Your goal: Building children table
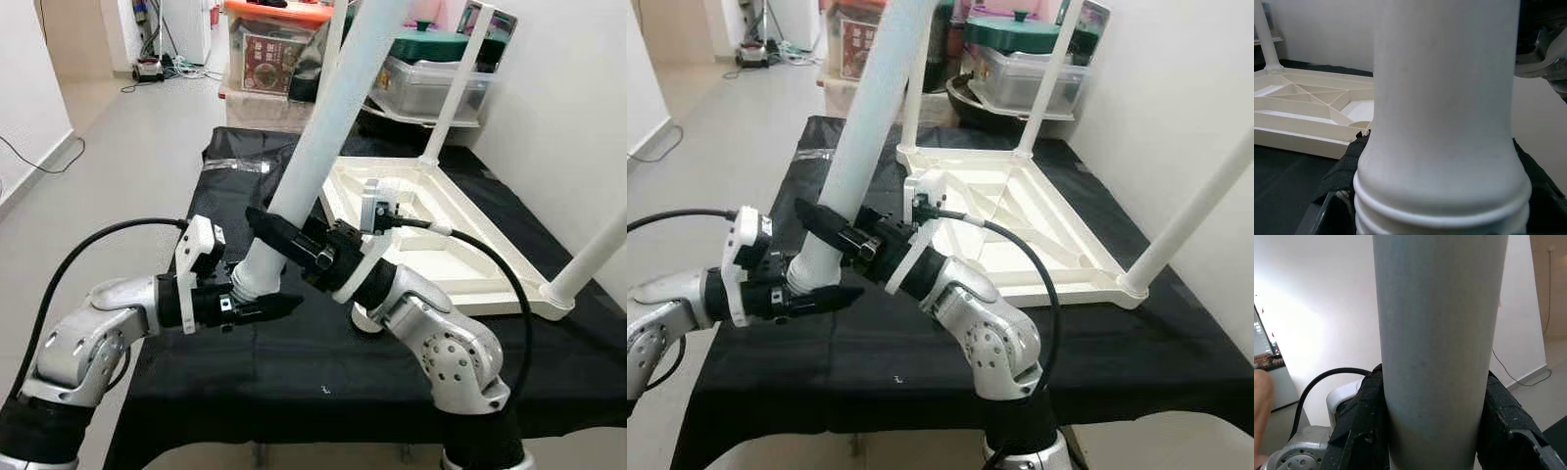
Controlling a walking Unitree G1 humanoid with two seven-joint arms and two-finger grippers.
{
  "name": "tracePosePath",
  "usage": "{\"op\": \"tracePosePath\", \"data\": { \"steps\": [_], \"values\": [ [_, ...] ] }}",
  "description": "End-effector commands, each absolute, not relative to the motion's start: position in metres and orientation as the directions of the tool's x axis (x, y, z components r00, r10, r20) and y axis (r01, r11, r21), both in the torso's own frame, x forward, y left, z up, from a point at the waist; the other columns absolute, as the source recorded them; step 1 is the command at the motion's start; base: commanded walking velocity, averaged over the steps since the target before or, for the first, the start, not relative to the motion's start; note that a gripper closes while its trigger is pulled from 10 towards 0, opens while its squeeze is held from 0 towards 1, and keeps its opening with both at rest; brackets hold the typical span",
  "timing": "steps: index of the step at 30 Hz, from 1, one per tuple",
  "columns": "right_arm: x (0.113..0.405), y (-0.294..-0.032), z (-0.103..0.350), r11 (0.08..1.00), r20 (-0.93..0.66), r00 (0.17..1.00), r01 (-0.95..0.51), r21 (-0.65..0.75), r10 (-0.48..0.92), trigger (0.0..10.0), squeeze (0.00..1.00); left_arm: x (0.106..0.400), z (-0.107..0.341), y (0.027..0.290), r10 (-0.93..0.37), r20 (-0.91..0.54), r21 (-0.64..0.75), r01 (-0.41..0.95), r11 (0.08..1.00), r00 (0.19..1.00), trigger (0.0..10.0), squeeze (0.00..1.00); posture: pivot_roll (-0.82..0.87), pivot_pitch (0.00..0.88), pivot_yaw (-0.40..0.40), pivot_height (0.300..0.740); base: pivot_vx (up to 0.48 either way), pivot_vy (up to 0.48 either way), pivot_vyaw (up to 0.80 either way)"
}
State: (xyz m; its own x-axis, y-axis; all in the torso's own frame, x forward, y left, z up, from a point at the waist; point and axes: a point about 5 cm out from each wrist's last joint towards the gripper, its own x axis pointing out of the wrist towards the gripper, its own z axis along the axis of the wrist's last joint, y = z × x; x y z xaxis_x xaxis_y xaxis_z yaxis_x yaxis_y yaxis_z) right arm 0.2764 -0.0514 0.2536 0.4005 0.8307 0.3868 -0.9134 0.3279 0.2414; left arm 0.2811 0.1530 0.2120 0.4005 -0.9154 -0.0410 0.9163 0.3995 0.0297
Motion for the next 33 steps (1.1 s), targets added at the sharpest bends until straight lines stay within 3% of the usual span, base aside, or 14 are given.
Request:
{"op": "tracePosePath", "data": {
  "steps": [1,3,4,5,6,12,13,14,15,24,25,26,27,33],
  "values": [
    [0.276,-0.053,0.257,0.35,0.389,0.413,-0.909,0.226,0.823,0.0,0.0,0.278,0.209,0.154,-0.915,-0.074,0.048,0.918,0.393,0.396,0.0,0.0,0.11,0.0,-0.111,0.74,0.0,0.0,0.0],
    [0.278,-0.053,0.255,0.363,0.376,0.429,-0.902,0.235,0.822,0.0,0.0,0.277,0.209,0.154,-0.917,-0.076,0.054,0.919,0.39,0.393,0.0,0.0,0.11,0.0,-0.112,0.74,0.0,0.0,0.0],
    [0.279,-0.053,0.254,0.37,0.361,0.437,-0.897,0.241,0.824,10.0,0.0,0.276,0.209,0.154,-0.917,-0.077,0.058,0.92,0.388,0.392,0.0,0.0,0.11,0.0,-0.114,0.74,0.0,0.0,0.0],
    [0.28,-0.053,0.253,0.373,0.353,0.44,-0.895,0.245,0.826,10.0,0.35,0.276,0.21,0.155,-0.917,-0.077,0.061,0.92,0.388,0.392,0.0,0.0,0.11,0.0,-0.114,0.74,0.0,0.0,0.0],
    [0.281,-0.054,0.252,0.381,0.346,0.45,-0.89,0.251,0.823,10.0,1.0,0.275,0.21,0.155,-0.917,-0.084,0.066,0.92,0.385,0.39,0.0,0.0,0.11,0.0,-0.114,0.74,0.0,0.0,0.0],
    [0.283,-0.056,0.252,0.402,0.335,0.465,-0.883,0.243,0.819,10.0,1.0,0.272,0.209,0.158,-0.918,-0.115,0.082,0.925,0.371,0.379,0.0,0.0,0.11,0.0,-0.113,0.74,0.0,0.0,0.0],
    [0.287,-0.058,0.255,0.418,0.33,0.478,-0.876,0.239,0.814,10.0,0.55,0.27,0.208,0.16,-0.919,-0.131,0.084,0.927,0.364,0.373,0.0,0.0,0.11,0.0,-0.113,0.74,0.0,0.0,0.0],
    [0.287,-0.058,0.255,0.418,0.33,0.478,-0.876,0.239,0.814,10.0,0.55,0.27,0.208,0.16,-0.919,-0.131,0.084,0.927,0.364,0.373,0.0,0.0,0.11,0.0,-0.113,0.74,0.0,0.0,0.0],
    [0.29,-0.06,0.259,0.425,0.335,0.486,-0.872,0.241,0.807,10.0,0.0,0.269,0.207,0.162,-0.917,-0.141,0.083,0.928,0.364,0.373,0.0,0.0,0.11,0.0,-0.112,0.74,0.0,0.0,0.0],
    [0.29,-0.056,0.276,0.369,0.413,0.46,-0.885,0.282,0.786,10.0,0.0,0.266,0.196,0.157,-0.92,-0.169,0.072,0.936,0.346,0.353,0.0,0.0,0.11,0.0,-0.111,0.74,0.0,0.0,0.0],
    [0.287,-0.053,0.277,0.347,0.423,0.442,-0.894,0.285,0.791,6.0,0.0,0.266,0.195,0.157,-0.92,-0.176,0.073,0.937,0.342,0.349,0.0,0.0,0.11,0.0,-0.111,0.74,0.0,0.0,0.0],
    [0.286,-0.052,0.278,0.332,0.43,0.43,-0.899,0.286,0.794,6.0,0.0,0.266,0.194,0.157,-0.92,-0.18,0.074,0.938,0.34,0.348,0.0,0.0,0.11,0.0,-0.111,0.74,0.0,0.0,0.0],
    [0.283,-0.05,0.277,0.315,0.433,0.417,-0.904,0.289,0.799,0.0,0.0,0.267,0.194,0.157,-0.92,-0.182,0.076,0.937,0.34,0.348,0.0,0.0,0.11,0.0,-0.111,0.74,0.0,0.0,0.0],
    [0.277,-0.046,0.272,0.284,0.428,0.393,-0.911,0.299,0.814,0.0,0.0,0.268,0.195,0.158,-0.919,-0.185,0.083,0.937,0.338,0.348,0.0,0.0,0.11,0.0,-0.111,0.74,0.0,0.0,0.0]
  ]
}}
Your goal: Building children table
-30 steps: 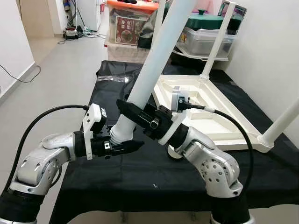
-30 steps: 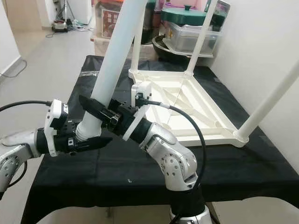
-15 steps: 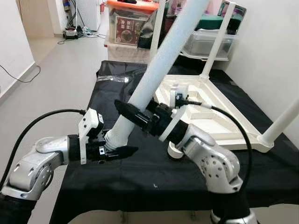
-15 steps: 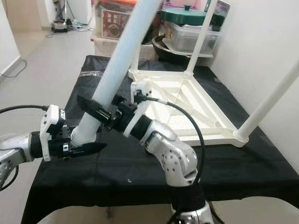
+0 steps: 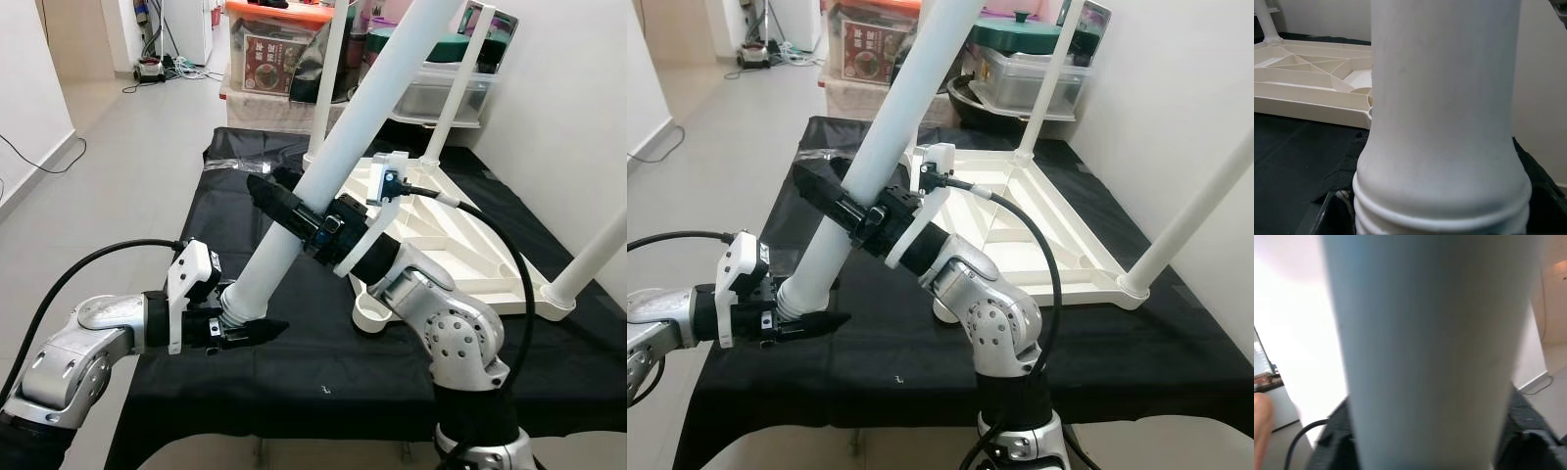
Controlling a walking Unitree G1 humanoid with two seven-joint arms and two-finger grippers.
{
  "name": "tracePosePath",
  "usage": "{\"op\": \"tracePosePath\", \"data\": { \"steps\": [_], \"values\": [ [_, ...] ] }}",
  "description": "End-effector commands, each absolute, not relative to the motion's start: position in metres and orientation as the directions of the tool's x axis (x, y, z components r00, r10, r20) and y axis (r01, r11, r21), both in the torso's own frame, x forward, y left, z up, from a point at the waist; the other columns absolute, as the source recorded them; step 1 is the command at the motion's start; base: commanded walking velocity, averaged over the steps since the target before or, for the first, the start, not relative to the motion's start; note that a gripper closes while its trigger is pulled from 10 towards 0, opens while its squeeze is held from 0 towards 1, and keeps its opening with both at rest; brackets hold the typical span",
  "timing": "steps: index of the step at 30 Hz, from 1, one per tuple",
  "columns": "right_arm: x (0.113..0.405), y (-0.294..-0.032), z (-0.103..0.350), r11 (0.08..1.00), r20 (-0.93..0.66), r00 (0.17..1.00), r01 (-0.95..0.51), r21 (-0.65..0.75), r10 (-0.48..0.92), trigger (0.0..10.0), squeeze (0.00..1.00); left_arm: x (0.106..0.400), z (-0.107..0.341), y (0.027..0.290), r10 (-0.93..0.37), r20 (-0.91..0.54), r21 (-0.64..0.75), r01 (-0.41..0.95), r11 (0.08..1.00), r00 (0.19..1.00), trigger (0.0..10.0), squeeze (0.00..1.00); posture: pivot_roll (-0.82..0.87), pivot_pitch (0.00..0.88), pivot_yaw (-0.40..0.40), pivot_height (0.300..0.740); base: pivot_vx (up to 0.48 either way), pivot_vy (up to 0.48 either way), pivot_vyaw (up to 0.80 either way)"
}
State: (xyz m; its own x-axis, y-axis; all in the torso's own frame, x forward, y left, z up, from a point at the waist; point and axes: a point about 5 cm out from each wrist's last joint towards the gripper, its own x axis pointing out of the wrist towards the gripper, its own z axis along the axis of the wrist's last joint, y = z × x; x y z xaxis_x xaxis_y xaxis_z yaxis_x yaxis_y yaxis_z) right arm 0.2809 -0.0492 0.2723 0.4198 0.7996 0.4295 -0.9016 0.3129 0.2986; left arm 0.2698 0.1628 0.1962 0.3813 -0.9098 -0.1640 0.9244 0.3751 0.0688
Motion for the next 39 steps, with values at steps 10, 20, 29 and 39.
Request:
{"op": "tracePosePath", "data": {
  "steps": [10,20,29,39],
  "values": [
    [0.263,-0.035,0.257,0.255,0.386,0.372,-0.912,0.323,0.844,0.0,0.0,0.27,0.197,0.158,-0.921,-0.177,0.096,0.938,0.333,0.346,0.0,0.0,0.11,0.0,-0.11,0.74,0.0,0.0,0.0],
    [0.268,-0.038,0.255,0.316,0.38,0.414,-0.902,0.295,0.827,0.0,0.0,0.274,0.195,0.158,-0.904,-0.198,0.136,0.924,0.357,0.378,10.0,0.0,0.11,0.0,-0.109,0.74,0.0,0.0,0.0],
    [0.281,-0.052,0.259,0.394,0.378,0.462,-0.886,0.245,0.802,0.0,0.0,0.296,0.201,0.18,-0.792,-0.092,0.211,0.789,0.577,0.603,10.0,1.0,0.11,0.0,-0.109,0.74,0.0,0.0,0.0],
    [0.315,-0.096,0.255,0.651,0.289,0.634,-0.758,0.044,0.718,0.0,0.0,0.271,0.183,0.185,-0.788,-0.109,0.116,0.795,0.595,0.606,10.0,1.0,0.11,0.0,-0.115,0.74,0.0,0.0,0.0]
  ]
}}
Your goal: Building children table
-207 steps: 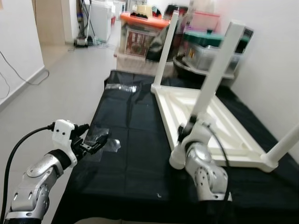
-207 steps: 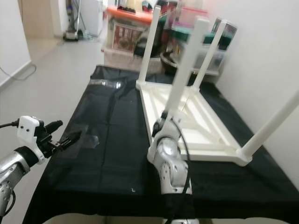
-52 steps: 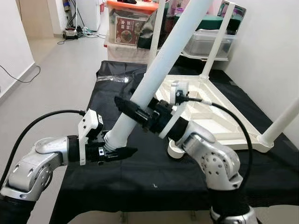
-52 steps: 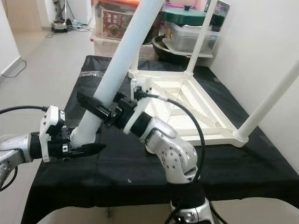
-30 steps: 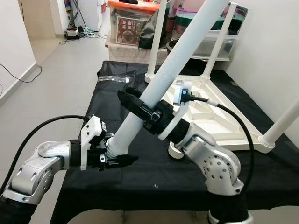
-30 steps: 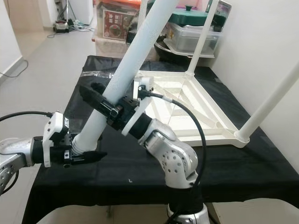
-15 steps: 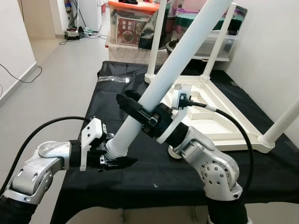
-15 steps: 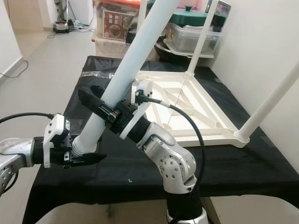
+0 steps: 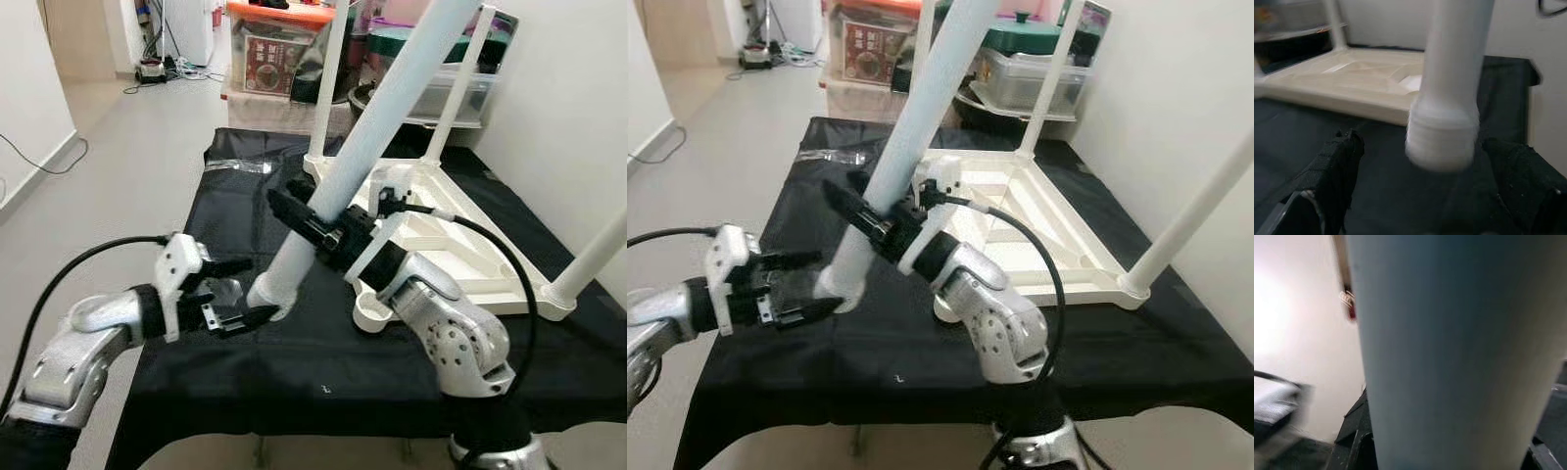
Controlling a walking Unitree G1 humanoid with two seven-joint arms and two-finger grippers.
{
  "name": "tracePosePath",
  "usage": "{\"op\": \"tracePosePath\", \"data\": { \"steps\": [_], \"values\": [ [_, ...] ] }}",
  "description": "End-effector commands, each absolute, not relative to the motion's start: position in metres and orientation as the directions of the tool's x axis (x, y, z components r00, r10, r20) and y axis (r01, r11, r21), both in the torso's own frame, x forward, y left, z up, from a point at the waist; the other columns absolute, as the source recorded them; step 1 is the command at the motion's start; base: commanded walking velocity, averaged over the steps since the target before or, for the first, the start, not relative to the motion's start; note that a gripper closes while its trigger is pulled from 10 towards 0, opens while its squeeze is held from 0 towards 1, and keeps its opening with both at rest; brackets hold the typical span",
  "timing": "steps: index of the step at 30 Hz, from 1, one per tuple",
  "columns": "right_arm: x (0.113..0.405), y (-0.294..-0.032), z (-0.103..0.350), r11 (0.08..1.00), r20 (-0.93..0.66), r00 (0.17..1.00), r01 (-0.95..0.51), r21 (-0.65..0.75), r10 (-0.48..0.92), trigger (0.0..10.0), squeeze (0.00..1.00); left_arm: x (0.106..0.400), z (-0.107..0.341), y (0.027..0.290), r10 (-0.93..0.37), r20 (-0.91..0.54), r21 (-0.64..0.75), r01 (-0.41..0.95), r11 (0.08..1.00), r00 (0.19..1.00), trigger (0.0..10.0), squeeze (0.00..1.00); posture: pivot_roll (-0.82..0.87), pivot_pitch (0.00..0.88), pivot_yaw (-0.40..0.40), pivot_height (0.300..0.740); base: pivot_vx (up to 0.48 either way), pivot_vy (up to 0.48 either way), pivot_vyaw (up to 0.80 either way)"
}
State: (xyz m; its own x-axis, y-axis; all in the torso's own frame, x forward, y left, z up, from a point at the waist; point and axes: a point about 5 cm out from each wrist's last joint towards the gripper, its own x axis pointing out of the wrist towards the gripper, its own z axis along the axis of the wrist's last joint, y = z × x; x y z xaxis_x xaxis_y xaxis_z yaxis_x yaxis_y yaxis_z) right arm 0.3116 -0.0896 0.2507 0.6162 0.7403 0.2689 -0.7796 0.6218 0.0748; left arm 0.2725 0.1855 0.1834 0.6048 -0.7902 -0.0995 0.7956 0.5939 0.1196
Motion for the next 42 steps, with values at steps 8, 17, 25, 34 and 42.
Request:
{"op": "tracePosePath", "data": {
  "steps": [8,17,25,34,42],
  "values": [
    [0.334,-0.131,0.245,0.773,0.206,0.75,-0.63,-0.07,0.629,0.0,0.0,0.266,0.169,0.194,-0.704,-0.087,0.072,0.709,0.702,0.705,10.0,0.0,0.11,0.0,-0.125,0.74,0.0,0.0,0.0],
    [0.337,-0.139,0.215,0.792,0.102,0.805,-0.54,-0.284,0.585,0.0,0.0,0.277,0.151,0.211,-0.538,-0.073,0.039,0.542,0.84,0.84,10.0,0.0,0.12,0.0,-0.127,0.74,0.0,0.0,0.0],
    [0.335,-0.131,0.201,0.77,0.09,0.794,-0.545,-0.332,0.601,0.0,0.0,0.276,0.151,0.211,-0.527,-0.07,0.038,0.53,0.847,0.847,10.0,0.0,0.12,0.0,-0.13,0.74,0.0,0.0,0.0],
    [0.335,-0.136,0.185,0.724,0.061,0.79,-0.525,-0.448,0.611,0.0,0.0,0.276,0.15,0.211,-0.505,-0.051,0.042,0.507,0.861,0.862,10.0,0.0,0.12,0.0,-0.137,0.74,0.0,0.0,0.0],
    [0.335,-0.146,0.188,0.709,0.057,0.786,-0.52,-0.476,0.615,0.0,0.0,0.277,0.15,0.211,-0.505,-0.05,0.04,0.507,0.861,0.862,10.0,0.0,0.11,0.0,-0.131,0.74,0.0,0.0,0.0]
  ]
}}
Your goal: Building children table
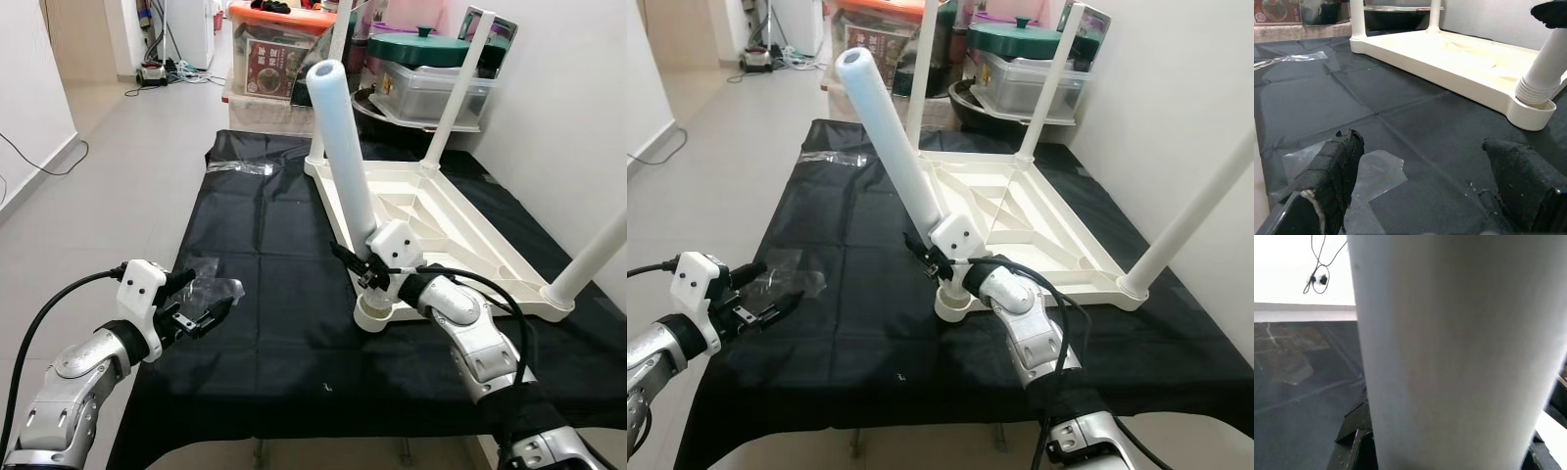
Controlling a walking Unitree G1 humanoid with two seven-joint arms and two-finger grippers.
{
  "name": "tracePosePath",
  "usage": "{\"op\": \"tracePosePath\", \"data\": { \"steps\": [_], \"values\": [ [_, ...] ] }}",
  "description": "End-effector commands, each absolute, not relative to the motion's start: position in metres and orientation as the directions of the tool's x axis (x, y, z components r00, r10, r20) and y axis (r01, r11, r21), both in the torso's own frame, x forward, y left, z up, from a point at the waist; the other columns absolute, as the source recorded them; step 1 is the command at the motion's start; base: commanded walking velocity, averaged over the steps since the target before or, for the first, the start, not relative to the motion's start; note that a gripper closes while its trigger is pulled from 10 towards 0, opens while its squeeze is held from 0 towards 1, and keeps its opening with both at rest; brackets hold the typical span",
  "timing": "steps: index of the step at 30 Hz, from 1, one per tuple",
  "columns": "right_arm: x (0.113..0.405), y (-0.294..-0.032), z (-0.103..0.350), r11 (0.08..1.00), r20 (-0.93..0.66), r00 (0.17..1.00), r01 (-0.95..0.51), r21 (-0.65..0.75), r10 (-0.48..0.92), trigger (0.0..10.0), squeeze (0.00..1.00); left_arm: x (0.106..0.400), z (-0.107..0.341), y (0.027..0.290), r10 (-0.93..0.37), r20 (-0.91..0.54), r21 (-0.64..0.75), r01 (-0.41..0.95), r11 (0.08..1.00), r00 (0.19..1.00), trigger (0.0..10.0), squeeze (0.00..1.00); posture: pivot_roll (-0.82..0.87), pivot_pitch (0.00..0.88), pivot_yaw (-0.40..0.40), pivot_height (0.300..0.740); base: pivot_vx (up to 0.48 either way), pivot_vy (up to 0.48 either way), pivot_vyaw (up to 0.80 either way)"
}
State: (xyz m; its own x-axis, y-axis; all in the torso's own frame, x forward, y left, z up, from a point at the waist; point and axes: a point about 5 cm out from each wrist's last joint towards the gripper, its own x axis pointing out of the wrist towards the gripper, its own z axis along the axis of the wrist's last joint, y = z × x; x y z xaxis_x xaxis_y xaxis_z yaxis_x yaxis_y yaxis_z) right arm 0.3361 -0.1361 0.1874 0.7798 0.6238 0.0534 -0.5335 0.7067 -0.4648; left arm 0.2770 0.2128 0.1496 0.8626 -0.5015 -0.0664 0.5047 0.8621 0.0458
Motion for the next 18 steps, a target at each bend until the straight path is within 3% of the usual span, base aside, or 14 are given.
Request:
{"op": "tracePosePath", "data": {
  "steps": [1,11,18],
  "values": [
    [0.335,-0.146,0.188,0.709,0.057,0.786,-0.52,-0.476,0.615,0.0,0.0,0.277,0.15,0.211,-0.505,-0.05,0.04,0.507,0.861,0.862,10.0,0.0,0.11,0.0,-0.131,0.74,0.0,0.0,0.0],
    [0.331,-0.143,0.184,0.71,0.066,0.77,-0.547,-0.443,0.635,0.0,0.0,0.278,0.151,0.209,-0.509,-0.046,0.037,0.511,0.859,0.859,10.0,0.0,0.11,0.0,-0.129,0.74,0.0,0.0,0.0],
    [0.329,-0.126,0.175,0.688,0.06,0.735,-0.599,-0.409,0.675,0.0,0.0,0.277,0.151,0.209,-0.508,-0.045,0.035,0.51,0.859,0.86,10.0,0.0,0.12,0.0,-0.142,0.74,0.0,0.0,0.0]
  ]
}}
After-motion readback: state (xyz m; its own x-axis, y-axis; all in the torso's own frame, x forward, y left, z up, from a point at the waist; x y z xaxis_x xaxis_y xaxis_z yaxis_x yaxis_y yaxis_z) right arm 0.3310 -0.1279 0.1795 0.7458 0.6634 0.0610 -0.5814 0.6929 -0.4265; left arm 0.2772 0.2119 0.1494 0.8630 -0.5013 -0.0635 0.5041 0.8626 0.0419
